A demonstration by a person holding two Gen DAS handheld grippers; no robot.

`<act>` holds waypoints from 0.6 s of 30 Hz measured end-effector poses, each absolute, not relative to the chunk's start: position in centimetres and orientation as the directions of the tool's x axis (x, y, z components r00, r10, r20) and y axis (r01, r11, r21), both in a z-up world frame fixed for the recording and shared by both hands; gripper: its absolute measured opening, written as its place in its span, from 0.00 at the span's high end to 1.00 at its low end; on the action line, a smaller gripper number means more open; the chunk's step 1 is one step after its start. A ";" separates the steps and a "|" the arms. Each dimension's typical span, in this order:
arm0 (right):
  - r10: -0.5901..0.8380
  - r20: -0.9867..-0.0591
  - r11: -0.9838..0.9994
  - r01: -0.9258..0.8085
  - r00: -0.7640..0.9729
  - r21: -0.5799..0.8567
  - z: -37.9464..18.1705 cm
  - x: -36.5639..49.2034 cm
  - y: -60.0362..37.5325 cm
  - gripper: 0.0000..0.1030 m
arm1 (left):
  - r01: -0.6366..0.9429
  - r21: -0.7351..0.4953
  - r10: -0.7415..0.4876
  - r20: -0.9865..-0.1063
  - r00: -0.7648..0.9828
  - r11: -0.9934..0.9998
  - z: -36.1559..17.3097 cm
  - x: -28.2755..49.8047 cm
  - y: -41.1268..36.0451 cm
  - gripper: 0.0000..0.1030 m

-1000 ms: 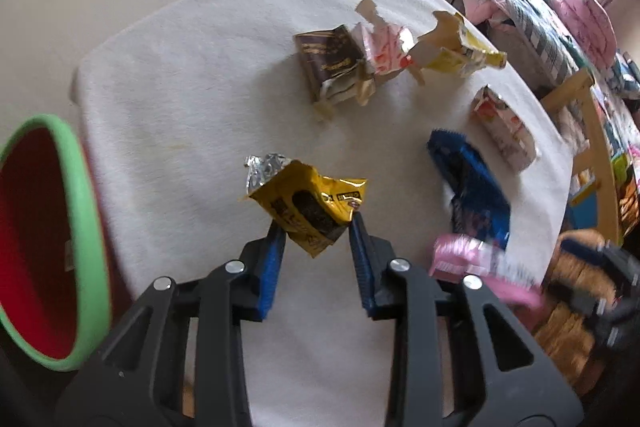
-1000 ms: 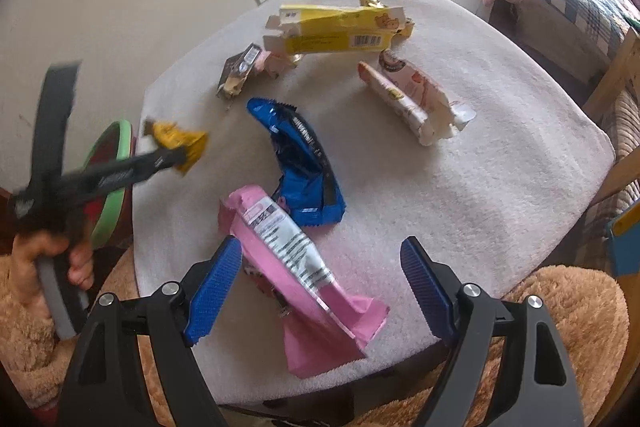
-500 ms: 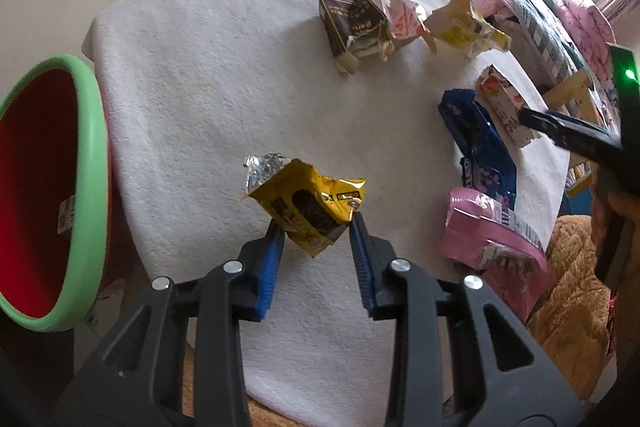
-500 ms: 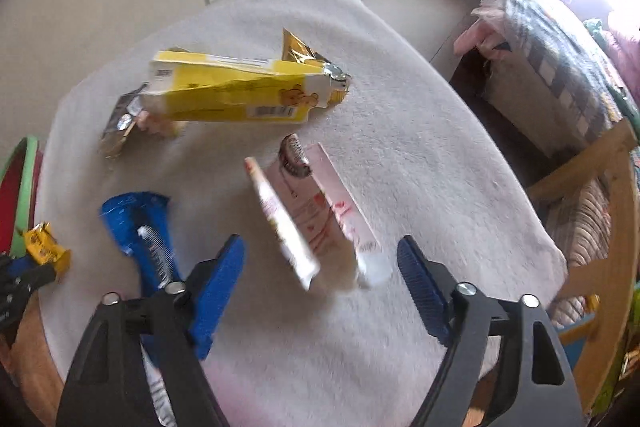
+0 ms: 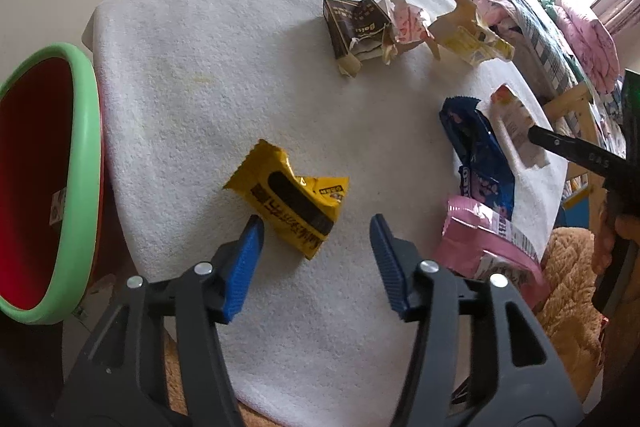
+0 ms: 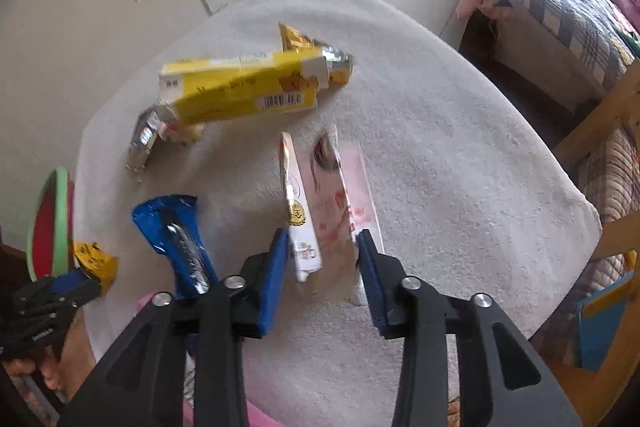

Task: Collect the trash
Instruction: 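Grasp the yellow snack wrapper with the left tool while the right tool grasps the pink-and-white paper bag, then carry the yellow wrapper and the paper bag over the red bin with both tools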

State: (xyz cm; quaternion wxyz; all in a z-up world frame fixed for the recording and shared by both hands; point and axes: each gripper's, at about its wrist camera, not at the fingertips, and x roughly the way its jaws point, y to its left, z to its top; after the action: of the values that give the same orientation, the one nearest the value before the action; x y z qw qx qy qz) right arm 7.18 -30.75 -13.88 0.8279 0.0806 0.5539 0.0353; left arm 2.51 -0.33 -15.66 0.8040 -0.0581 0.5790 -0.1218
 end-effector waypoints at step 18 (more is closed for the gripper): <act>0.142 -0.905 0.979 0.077 0.401 0.188 -13.5 7.0 -29.9 0.80 | 0.100 -0.256 -0.275 -0.917 0.291 0.961 -15.6 3.3 -0.3 0.68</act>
State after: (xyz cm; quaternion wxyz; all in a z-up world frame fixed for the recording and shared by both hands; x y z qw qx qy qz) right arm 6.99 -29.95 -13.47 0.8311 0.1004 0.5467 0.0196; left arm 3.30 -0.34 -15.64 0.7999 -0.0747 0.5838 -0.1171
